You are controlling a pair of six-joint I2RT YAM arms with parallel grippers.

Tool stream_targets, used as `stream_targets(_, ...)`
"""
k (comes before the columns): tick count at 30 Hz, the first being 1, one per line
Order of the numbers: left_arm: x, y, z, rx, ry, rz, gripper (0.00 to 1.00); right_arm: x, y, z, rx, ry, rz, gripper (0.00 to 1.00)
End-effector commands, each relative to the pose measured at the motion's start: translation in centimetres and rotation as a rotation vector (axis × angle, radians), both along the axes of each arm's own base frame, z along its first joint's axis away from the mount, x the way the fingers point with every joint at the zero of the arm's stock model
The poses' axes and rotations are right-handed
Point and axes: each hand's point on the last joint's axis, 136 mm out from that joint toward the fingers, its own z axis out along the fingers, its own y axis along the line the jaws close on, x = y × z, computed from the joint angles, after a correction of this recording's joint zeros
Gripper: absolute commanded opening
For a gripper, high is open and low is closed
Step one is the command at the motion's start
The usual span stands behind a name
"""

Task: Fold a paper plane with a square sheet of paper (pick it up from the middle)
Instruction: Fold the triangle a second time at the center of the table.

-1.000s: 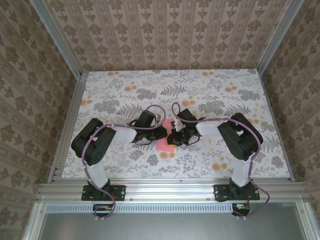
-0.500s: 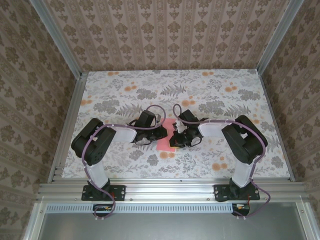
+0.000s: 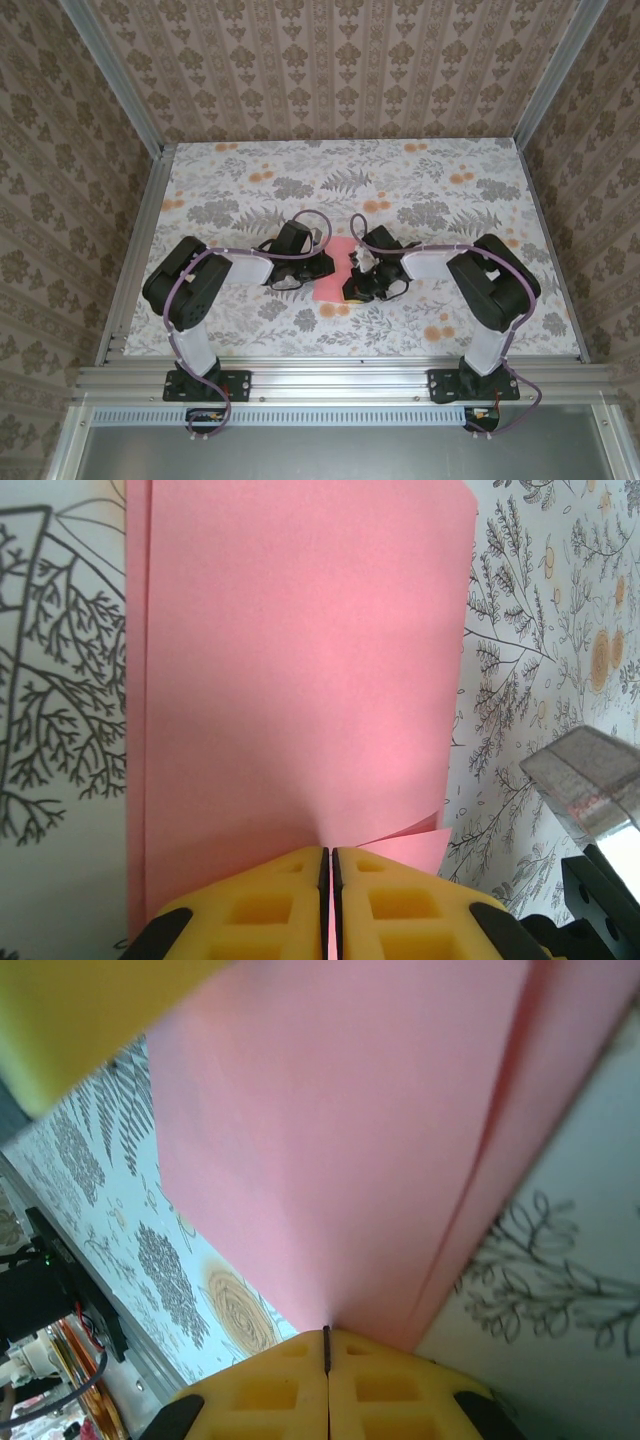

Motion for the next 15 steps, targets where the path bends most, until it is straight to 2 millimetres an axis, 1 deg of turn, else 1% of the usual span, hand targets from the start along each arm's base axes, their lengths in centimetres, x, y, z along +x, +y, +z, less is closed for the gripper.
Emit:
stream_targets(1, -1.0, 1.7, -2.6, 0.099, 0.06, 0.006, 0.13, -1.8, -0.8, -0.9, -0.023, 0.062, 0.003, 0.08)
stream_targets(4, -1.0, 1.7, -2.6, 0.1, 0.061, 0.007, 0.13, -2.3, -1.7, -2.8, -0.071, 0.092, -0.01, 0.07)
stream_targets(6, -1.0, 1.7, -2.6, 0.101, 0.06, 0.006, 0.13, -2.6, -2.1, -3.3, -0.083, 0.109, -0.015, 0.07)
stream_targets(8, -1.1, 1.7, -2.5, 0.102, 0.06, 0.005, 0.13, -2.8, -2.2, -3.2, -0.071, 0.111, -0.022, 0.07)
stream_targets(12, -1.1, 1.8, -2.5, 0.104, 0.06, 0.005, 0.13, -2.9, -2.3, -2.2, -0.046, 0.092, -0.028, 0.07)
stream_targets(15, -1.1, 1.8, -2.5, 0.103, 0.06, 0.004, 0.13, -3.2, -2.8, -2.7, -0.065, 0.109, -0.03, 0.08)
